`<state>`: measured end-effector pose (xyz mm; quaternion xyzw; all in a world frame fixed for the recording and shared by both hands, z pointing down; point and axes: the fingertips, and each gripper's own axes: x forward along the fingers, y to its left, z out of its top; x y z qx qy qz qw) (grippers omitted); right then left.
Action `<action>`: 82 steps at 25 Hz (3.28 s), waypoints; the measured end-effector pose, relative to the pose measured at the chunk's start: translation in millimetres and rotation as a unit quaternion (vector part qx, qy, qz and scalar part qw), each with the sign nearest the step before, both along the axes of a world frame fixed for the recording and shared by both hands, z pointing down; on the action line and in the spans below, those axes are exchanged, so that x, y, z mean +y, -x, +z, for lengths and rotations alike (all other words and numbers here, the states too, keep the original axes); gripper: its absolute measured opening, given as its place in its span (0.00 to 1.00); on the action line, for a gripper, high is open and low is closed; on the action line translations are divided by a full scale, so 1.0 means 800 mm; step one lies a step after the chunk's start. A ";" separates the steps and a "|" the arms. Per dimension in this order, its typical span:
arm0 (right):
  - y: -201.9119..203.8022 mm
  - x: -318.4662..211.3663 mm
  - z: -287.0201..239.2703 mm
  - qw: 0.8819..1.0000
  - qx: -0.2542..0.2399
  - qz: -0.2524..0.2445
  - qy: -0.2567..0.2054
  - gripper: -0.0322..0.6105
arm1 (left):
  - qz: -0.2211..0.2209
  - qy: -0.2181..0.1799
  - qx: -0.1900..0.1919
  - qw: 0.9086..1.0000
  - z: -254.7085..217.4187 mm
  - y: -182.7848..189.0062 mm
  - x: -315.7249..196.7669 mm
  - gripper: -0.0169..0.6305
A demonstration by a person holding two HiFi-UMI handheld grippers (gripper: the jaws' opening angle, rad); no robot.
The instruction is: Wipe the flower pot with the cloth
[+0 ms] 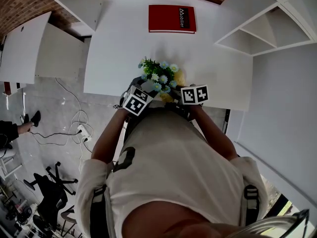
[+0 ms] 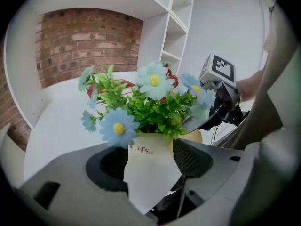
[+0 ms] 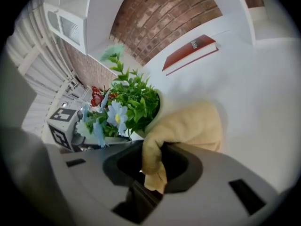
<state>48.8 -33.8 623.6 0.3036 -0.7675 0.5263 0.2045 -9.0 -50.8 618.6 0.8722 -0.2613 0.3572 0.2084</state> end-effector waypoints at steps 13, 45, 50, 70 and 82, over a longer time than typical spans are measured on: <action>-0.032 -0.054 -0.013 0.997 0.010 0.063 -0.044 0.21 | 0.073 -0.058 -0.022 0.995 0.007 -0.011 -0.054 0.57; -0.002 -0.077 -0.008 0.975 -0.149 0.166 0.016 0.22 | -0.009 -0.056 0.001 0.998 0.009 0.027 -0.046 0.57; 0.000 -0.069 0.010 0.960 -0.187 0.201 0.049 0.19 | -0.045 -0.058 0.000 0.997 0.008 0.029 -0.043 0.57; -0.051 -0.127 -0.030 0.988 0.100 0.021 -0.120 0.23 | -0.121 -0.046 0.020 0.991 -0.012 0.088 -0.058 0.57; -0.077 -0.094 -0.035 0.988 0.108 0.049 -0.096 0.48 | -0.194 -0.046 0.033 0.979 -0.051 0.166 -0.037 0.57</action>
